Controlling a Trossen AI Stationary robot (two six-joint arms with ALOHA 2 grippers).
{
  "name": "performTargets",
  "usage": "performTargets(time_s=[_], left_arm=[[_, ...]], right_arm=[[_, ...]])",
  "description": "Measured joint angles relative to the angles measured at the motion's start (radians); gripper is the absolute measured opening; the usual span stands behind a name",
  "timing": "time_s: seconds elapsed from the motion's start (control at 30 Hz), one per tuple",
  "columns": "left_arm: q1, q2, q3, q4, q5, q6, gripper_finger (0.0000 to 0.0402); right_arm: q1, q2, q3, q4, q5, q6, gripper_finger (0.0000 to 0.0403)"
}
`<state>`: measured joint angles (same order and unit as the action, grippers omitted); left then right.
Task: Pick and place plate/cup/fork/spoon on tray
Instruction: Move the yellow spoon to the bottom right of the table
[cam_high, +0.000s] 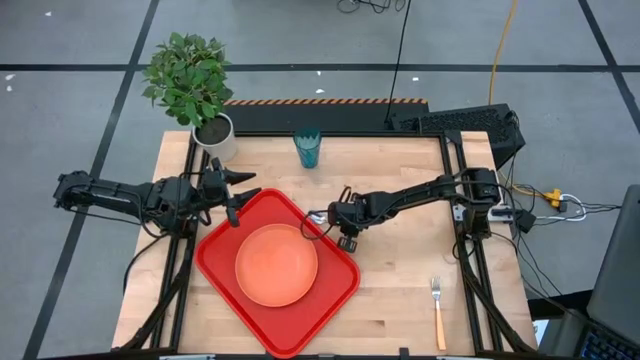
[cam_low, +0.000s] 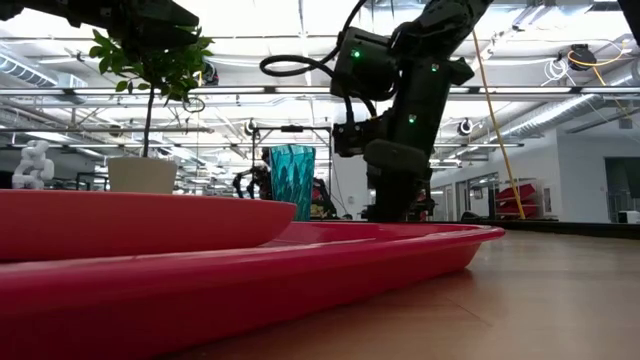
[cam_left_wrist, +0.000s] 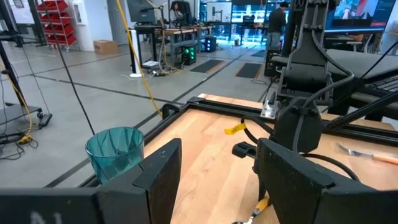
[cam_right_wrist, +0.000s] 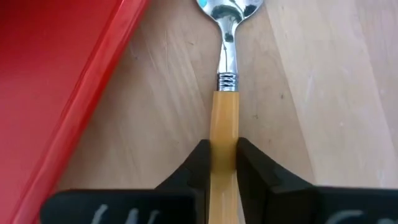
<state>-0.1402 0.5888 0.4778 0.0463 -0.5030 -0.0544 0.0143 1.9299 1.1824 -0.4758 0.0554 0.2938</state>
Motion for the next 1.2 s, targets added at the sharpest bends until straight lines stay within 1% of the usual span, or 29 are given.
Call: performTargets(time_s=[0.13, 0.3, 0.47, 0.67, 0.77, 0.87, 0.97, 1.13, 1.2], left_arm=[[0.0, 0.0, 0.0, 0.0, 0.0, 0.0, 0.0214], [0.0, 0.0, 0.0, -0.001, 0.0, 0.0, 0.0214], [0.0, 0.0, 0.001, -0.001, 0.0, -0.001, 0.0214], [0.0, 0.0, 0.001, -0.002, 0.0, -0.001, 0.0214], [0.0, 0.0, 0.001, -0.003, 0.0, -0.002, 0.0214], [0.0, 0.0, 0.001, -0.003, 0.0, -0.002, 0.0214], [0.0, 0.0, 0.001, -0.003, 0.0, -0.006, 0.0214], [0.0, 0.0, 0.001, -0.002, 0.0, -0.012, 0.0214], [0.0, 0.0, 0.001, -0.003, 0.0, -0.012, 0.0214]], right_arm=[[0.0, -0.011, -0.001, -0.032, 0.003, 0.001, 0.0032], [0.002, -0.084, -0.009, -0.075, 0.075, -0.007, 0.0032], [0.0, -0.201, -0.004, -0.11, 0.175, 0.004, 0.0032], [0.024, -0.294, -0.006, -0.119, 0.179, -0.005, 0.0032], [0.066, -0.314, -0.005, -0.113, 0.17, -0.05, 0.0032], [0.11, -0.325, -0.005, -0.119, 0.204, -0.043, 0.0032], [0.127, -0.329, -0.003, -0.199, 0.207, 0.045, 0.0032], [0.147, -0.328, -0.004, -0.515, 0.194, 0.336, 0.0032], [0.168, -0.328, -0.004, -0.613, 0.144, 0.438, 0.0032]])
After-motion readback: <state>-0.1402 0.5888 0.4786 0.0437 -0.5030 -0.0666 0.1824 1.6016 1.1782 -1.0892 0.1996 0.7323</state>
